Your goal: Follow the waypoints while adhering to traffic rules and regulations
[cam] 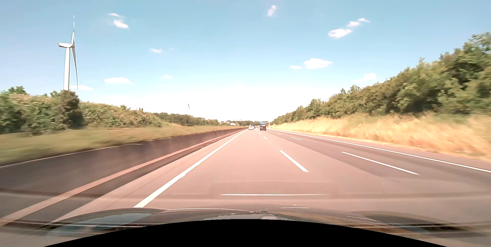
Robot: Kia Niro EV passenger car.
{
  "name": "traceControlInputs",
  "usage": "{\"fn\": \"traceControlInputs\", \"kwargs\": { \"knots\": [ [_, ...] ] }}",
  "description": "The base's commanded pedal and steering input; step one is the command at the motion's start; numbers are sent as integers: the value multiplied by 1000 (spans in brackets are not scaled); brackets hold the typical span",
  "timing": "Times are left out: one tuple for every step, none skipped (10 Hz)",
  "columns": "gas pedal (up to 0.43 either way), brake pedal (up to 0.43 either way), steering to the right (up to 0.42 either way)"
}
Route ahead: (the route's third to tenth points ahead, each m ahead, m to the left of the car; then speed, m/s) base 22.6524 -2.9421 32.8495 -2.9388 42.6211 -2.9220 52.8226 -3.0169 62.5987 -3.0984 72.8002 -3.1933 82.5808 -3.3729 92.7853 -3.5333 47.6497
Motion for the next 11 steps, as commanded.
{"fn": "traceControlInputs", "kwargs": {
  "knots": [
    [189, 0, 0],
    [169, 0, 1],
    [169, 0, 1],
    [169, 0, 1],
    [157, 0, 1],
    [157, 0, 1],
    [157, 0, 1],
    [157, 0, 1],
    [157, 0, 1],
    [157, 0, 1],
    [157, 0, 0]
  ]
}}
